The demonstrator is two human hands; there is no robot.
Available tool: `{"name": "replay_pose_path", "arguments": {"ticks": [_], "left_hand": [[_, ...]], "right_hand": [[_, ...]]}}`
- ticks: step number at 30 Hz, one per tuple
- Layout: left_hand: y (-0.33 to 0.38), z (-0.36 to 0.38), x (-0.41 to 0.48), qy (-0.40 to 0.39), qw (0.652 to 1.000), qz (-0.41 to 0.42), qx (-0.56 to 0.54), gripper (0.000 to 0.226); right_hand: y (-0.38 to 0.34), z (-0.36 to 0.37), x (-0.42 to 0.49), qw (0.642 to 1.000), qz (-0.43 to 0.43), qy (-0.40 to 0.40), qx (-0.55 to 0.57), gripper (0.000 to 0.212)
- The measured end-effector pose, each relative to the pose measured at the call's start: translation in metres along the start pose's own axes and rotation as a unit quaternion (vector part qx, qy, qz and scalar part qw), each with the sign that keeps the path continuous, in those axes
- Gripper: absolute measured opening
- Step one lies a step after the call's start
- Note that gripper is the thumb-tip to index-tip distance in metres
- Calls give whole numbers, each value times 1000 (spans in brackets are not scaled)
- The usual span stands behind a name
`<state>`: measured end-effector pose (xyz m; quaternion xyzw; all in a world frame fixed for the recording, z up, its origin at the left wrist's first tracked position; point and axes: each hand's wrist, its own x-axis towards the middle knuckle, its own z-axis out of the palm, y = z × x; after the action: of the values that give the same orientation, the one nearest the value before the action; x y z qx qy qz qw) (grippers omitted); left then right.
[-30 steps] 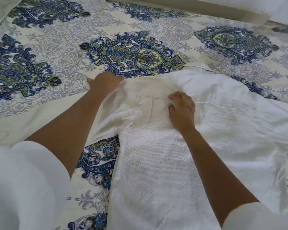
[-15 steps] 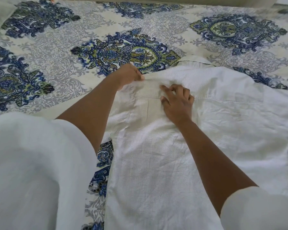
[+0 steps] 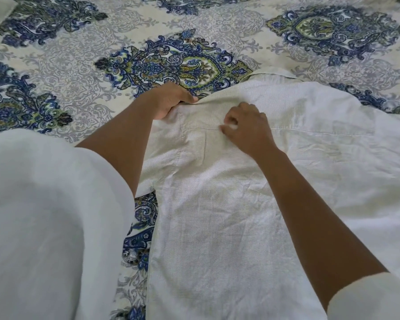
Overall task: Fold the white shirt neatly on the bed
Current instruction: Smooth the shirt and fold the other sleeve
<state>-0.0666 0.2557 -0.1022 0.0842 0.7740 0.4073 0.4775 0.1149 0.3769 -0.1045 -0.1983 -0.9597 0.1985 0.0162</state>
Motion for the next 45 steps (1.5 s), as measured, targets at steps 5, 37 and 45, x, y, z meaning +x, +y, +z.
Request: {"name": "replay_pose_path", "arguments": {"ticks": [5,37,45], "left_hand": [[2,2,-2,14,1000,17,12,13],[0,27,-2,157,984,75,41,31],[-19,51,-38,270,906,177,273,12]], "right_hand": [[-12,10,-6,998,-41,-36,-36,14],[-14,14,-51,992,-6,90,86,19],[-5,45,-67,992,15,92,85,18]]}}
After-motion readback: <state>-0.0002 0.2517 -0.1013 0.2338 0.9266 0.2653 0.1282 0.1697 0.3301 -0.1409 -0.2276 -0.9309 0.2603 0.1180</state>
